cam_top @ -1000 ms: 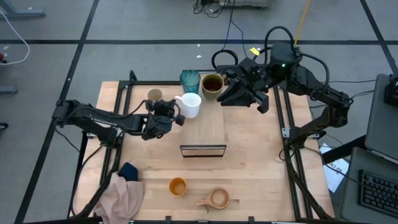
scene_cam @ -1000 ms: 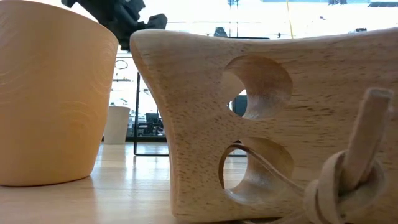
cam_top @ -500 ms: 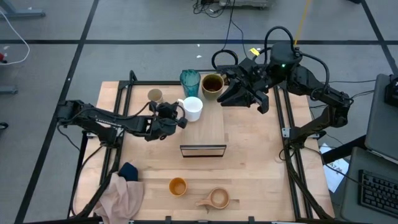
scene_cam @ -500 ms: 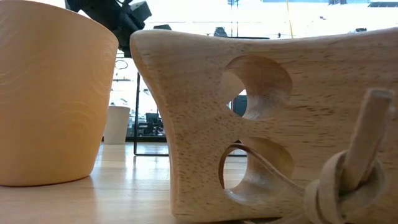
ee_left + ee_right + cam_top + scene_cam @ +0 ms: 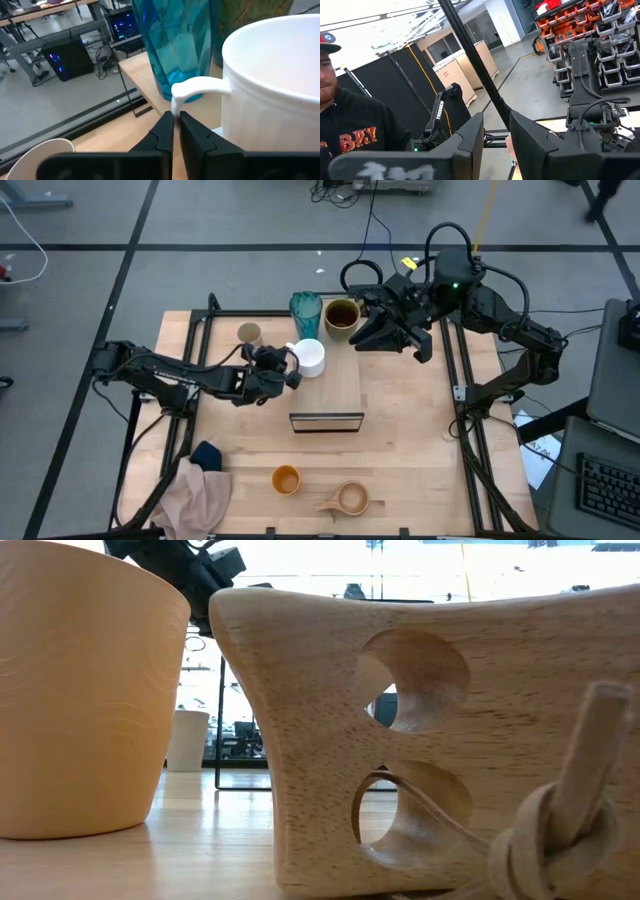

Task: Stack small to large cups/mugs on shelf
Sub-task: Put the white mug on the shelf, then put the brown mug on the shelf

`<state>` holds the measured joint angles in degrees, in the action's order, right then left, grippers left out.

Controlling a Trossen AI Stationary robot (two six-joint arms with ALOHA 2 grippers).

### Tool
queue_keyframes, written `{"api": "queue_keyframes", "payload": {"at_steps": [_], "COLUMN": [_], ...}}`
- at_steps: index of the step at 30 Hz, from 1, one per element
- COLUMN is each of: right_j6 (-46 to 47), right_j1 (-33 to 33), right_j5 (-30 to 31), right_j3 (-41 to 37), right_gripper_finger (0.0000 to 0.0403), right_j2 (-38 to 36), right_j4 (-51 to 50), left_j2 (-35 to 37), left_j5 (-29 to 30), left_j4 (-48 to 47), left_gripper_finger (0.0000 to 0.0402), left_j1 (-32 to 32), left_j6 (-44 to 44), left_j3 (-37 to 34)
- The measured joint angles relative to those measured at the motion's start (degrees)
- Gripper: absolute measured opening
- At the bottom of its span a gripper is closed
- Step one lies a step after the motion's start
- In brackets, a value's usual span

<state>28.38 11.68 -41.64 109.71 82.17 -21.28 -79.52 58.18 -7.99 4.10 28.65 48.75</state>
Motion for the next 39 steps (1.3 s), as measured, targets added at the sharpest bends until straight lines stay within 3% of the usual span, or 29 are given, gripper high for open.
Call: {"api": "queue_keyframes", "payload": {"at_steps": [20, 39], "right_j6": [-0.5, -2.4], "right_j1": [0.0, 0.0], "right_j5": [-0.2, -0.2], "right_j3": [0.0, 0.0], "right_gripper_finger": [0.0089, 0.0089], "right_j2": [0.0, 0.0], "right_j4": [-0.8, -3.0], "left_j2": [0.0, 7.7], "left_j5": [-2.9, -7.7], "left_j4": [2.2, -4.2], "left_gripper_finger": [0.009, 0.0202], "left_j1": [-0.7, 1.8], "left_j6": [-2.0, -5.0], "left_j3": [0.0, 0.0]}}
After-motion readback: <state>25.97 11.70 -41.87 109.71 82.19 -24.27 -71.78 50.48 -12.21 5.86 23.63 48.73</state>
